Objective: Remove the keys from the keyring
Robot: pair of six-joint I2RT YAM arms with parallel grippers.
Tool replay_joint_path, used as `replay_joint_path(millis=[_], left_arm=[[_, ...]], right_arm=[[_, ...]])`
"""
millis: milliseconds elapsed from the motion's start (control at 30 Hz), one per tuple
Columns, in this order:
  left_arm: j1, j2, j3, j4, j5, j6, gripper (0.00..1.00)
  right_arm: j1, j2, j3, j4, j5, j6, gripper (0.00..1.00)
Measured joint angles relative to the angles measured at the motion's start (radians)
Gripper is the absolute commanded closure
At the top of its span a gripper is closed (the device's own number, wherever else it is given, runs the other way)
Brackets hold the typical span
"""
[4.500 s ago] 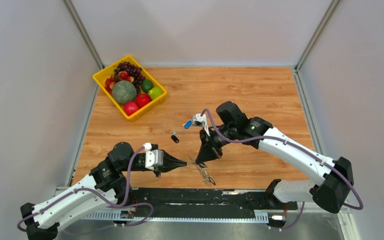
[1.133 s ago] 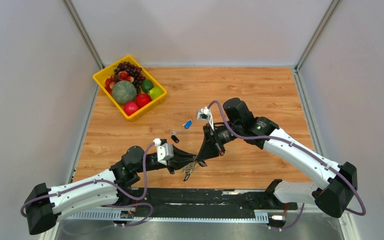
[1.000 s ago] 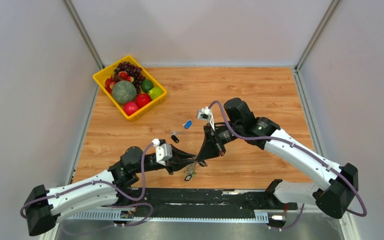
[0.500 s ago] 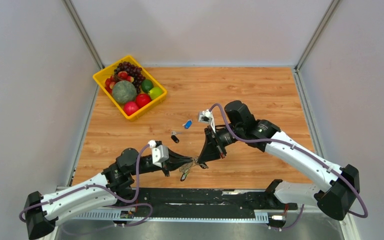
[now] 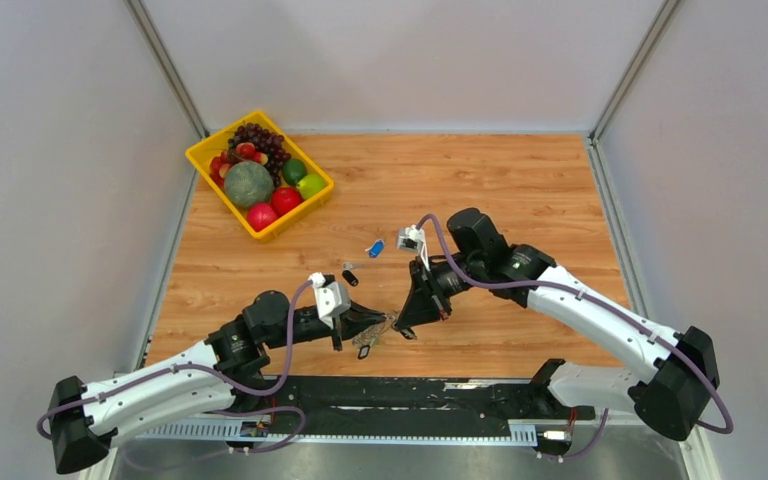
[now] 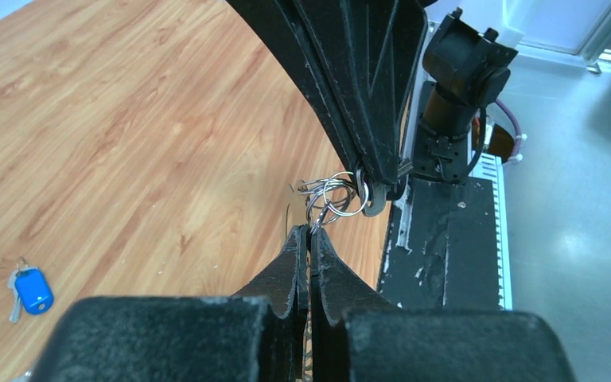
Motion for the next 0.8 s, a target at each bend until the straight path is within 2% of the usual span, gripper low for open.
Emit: replay_joint_path(millis=[800], left_arm=[[-0.003, 0.034, 0.019, -0.071, -0.131, -0.096, 1.0]], right_arm=[[0.021, 0.058, -0.071, 0.062, 0.148, 0.001, 1.0]])
